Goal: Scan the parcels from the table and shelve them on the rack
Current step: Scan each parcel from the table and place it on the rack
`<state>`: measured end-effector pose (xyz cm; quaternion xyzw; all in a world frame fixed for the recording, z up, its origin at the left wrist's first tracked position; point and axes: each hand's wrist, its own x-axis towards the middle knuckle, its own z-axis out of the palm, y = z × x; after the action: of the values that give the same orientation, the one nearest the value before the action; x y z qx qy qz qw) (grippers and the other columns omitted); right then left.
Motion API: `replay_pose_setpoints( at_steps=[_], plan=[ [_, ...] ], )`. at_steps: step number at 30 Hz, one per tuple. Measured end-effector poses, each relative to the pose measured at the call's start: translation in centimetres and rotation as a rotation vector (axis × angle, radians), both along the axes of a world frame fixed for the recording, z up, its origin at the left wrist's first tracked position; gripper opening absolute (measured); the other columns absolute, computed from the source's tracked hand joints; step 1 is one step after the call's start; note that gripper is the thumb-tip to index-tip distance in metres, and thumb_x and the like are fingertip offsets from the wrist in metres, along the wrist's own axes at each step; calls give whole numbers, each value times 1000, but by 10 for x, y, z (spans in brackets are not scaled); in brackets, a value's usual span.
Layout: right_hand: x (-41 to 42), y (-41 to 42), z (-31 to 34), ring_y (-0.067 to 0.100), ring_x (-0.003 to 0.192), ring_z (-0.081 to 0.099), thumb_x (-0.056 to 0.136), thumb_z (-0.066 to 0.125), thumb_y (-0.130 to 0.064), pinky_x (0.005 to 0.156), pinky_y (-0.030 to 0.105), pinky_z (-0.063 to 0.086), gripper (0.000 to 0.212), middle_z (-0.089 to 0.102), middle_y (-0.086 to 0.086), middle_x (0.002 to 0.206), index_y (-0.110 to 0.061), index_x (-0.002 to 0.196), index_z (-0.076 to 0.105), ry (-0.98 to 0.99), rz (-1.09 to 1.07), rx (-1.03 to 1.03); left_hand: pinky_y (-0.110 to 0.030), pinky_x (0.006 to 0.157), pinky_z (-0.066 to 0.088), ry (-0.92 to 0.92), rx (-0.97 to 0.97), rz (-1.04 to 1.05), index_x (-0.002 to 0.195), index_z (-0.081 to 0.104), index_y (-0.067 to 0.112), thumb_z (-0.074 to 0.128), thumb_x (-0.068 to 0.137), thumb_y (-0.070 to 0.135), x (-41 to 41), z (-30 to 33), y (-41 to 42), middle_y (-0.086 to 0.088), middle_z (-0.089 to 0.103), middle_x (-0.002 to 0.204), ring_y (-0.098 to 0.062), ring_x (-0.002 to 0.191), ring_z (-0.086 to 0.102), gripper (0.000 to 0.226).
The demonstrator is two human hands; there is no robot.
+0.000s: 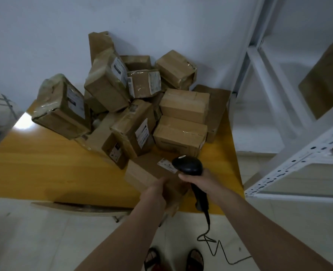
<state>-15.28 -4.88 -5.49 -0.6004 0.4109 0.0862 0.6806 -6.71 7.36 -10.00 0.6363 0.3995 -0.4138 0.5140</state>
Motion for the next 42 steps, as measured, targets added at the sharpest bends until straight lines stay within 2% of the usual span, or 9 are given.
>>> replay_pose_setpoints(
  at_steps=[3,6,8,10,17,27,31,39,42],
  plan=[
    [3,-6,6,13,86,55,77,80,-28,72,28,44,38,60,-6,94,-21,110,62,-5,-18,-38,-40,81,45,-14,-98,-120,107,55,3,79,79,22,-4,29,5,-12,58,102,-30,98,54,41],
    [5,-16,15,12,80,55,80,78,-23,72,33,50,31,61,-1,94,-16,106,62,11,-83,-129,-48,94,45,38,-202,-269,120,46,8,87,64,12,2,51,21,-13,55,102,-34,104,51,69],
    [3,-24,24,15,82,57,78,79,-25,68,28,48,34,63,2,94,-15,106,63,30,-92,-167,-54,87,48,37,-244,-357,128,45,9,89,56,11,18,62,36,-15,54,109,-37,101,52,84],
    [0,-29,32,22,87,59,76,81,-26,74,32,47,35,64,6,95,-16,104,64,26,-114,-156,-54,80,50,2,-222,-496,129,44,10,88,56,15,35,72,49,-15,53,114,-37,99,52,86],
    [6,-31,62,22,81,62,74,82,-19,67,31,51,43,67,9,95,-9,112,64,-121,-260,-92,-54,103,44,-149,-279,-954,132,51,19,94,48,31,73,101,67,-10,57,130,-33,120,53,95],
    [-9,-31,110,21,87,68,76,78,-14,78,34,53,31,73,11,97,-14,105,67,-260,28,-54,-52,107,42,-242,-403,-1404,148,34,27,87,63,23,117,160,71,-7,57,137,-31,124,55,100],
    [-16,-29,122,32,106,63,66,79,-17,100,46,46,47,70,14,110,-18,111,64,-296,47,-20,-53,104,44,-255,-482,-1476,141,40,26,78,67,21,125,178,68,-10,59,134,-33,122,57,84],
    [-9,-21,131,20,105,66,56,90,-19,91,37,52,71,73,4,109,-20,120,62,-317,130,-149,-53,101,47,-340,-422,-1425,137,47,23,83,63,27,125,188,64,-10,65,126,-33,114,63,83],
    [-6,-22,132,23,101,67,55,91,-17,85,40,54,67,73,6,104,-19,116,62,-350,22,-167,-45,103,45,-639,-212,-1228,144,44,24,87,67,35,116,190,56,-5,56,137,-26,117,58,89]
  ],
)
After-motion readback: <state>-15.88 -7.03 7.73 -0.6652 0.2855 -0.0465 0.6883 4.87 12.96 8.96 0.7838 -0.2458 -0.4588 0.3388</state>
